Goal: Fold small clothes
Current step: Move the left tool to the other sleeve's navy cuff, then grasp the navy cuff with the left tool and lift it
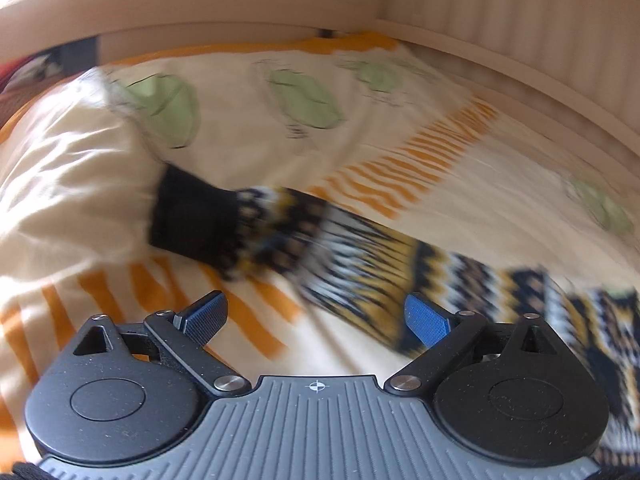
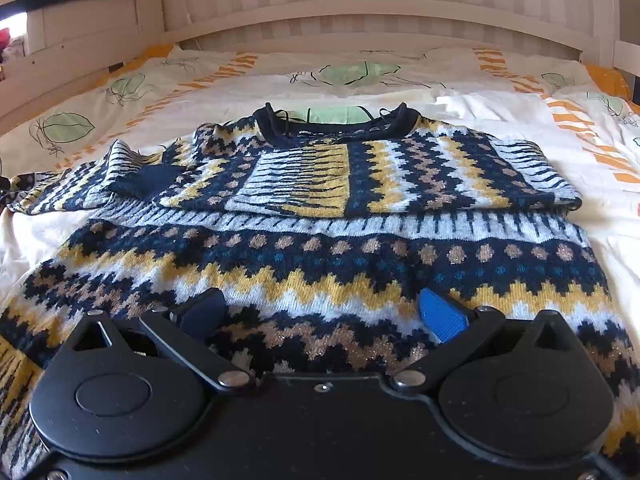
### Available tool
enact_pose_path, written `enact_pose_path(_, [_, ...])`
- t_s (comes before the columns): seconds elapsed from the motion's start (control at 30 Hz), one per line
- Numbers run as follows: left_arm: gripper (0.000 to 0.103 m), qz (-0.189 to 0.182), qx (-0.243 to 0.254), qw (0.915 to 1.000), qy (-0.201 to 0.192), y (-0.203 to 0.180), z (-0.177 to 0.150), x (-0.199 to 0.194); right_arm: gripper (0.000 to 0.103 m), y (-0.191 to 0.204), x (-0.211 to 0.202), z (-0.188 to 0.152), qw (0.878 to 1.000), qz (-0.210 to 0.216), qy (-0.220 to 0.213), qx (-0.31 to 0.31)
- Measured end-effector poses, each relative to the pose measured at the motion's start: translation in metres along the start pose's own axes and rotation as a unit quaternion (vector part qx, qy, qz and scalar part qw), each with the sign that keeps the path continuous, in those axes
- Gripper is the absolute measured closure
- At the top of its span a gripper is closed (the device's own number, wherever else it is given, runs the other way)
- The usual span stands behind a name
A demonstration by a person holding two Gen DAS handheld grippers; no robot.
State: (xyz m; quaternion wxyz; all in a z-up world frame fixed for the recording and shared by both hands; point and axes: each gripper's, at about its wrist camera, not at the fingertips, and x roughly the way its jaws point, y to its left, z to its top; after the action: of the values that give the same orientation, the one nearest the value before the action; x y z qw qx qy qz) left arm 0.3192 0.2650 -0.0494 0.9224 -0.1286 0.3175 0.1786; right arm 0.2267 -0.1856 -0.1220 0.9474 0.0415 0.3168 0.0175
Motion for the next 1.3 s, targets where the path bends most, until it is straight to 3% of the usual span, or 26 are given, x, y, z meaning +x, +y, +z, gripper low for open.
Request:
enact_pose_path(0.07, [0.007, 0.009, -0.018, 0.9998, 0.007, 0.014, 0.006, 0.013, 0.000, 0.000, 0.000, 0.000, 1.000, -0.001, 0.000, -0.002])
enact_pose_path(0.13, [0.021, 0.006, -0.029, 0.9994, 0.016, 0.023, 0.009, 0.025, 0.000, 0.001, 0.001, 0.000, 1.000, -0.004, 0.000, -0.005])
enact_pose_path(0.37, [0.021, -0.026, -0.034, 0.9987, 0.028, 0.023, 0.017, 0.055, 0.000, 0.005, 0.003, -0.001, 1.000, -0.011, -0.001, -0.014])
enact_pose_path(0.5, [0.024, -0.022, -0.060, 0.9976, 0.027, 0.026, 0.026, 0.071, 0.000, 0.005, 0.003, -0.002, 1.000, -0.012, -0.002, -0.016])
enact_pose_path(0.57, [0.052, -0.021, -0.073, 0.9970, 0.014, 0.028, 0.029, 0.074, 0.000, 0.005, 0.003, -0.002, 1.000, -0.012, -0.003, -0.016])
enact_pose_path(0.6, [0.078, -0.022, -0.074, 0.9969, 0.013, 0.029, 0.031, 0.075, 0.000, 0.005, 0.003, -0.002, 1.000, -0.012, -0.003, -0.016])
enact_pose_path(0.63, [0.089, -0.025, -0.077, 0.9966, 0.014, 0.030, 0.034, 0.075, 0.000, 0.005, 0.003, -0.002, 1.000, -0.012, -0.003, -0.017])
enact_pose_path(0.67, [0.089, -0.030, -0.079, 0.9964, 0.010, 0.030, 0.036, 0.073, 0.000, 0.005, 0.003, -0.002, 1.000, -0.012, -0.004, -0.017])
enact_pose_path(0.73, [0.103, -0.048, -0.072, 0.9962, -0.014, 0.030, 0.040, 0.061, 0.000, 0.005, 0.003, -0.002, 1.000, -0.011, -0.005, -0.016])
enact_pose_path(0.93, [0.103, -0.083, -0.015, 0.9949, -0.054, 0.001, 0.057, 0.008, 0.000, 0.005, 0.003, -0.002, 1.000, -0.010, -0.005, -0.015])
enact_pose_path(1.1, [0.096, -0.114, -0.045, 0.9923, -0.015, 0.000, 0.055, -0.002, 0.000, 0.005, 0.004, -0.002, 1.000, -0.010, -0.004, -0.015])
enact_pose_path(1.17, [0.078, -0.102, -0.053, 0.9933, 0.005, 0.006, 0.050, 0.005, 0.000, 0.005, 0.004, -0.002, 1.000, -0.010, -0.004, -0.015])
enact_pose_path(1.2, [0.055, -0.089, -0.057, 0.9944, 0.008, 0.011, 0.047, 0.008, 0.000, 0.005, 0.004, -0.001, 1.000, -0.010, -0.004, -0.015])
enact_pose_path(1.23, [0.048, -0.078, -0.062, 0.9951, 0.006, 0.016, 0.045, 0.010, 0.000, 0.005, 0.004, -0.002, 1.000, -0.010, -0.005, -0.015])
enact_pose_path(1.3, [0.046, -0.062, -0.066, 0.9959, 0.005, 0.027, 0.037, 0.013, 0.000, 0.005, 0.004, -0.002, 1.000, -0.010, -0.005, -0.015])
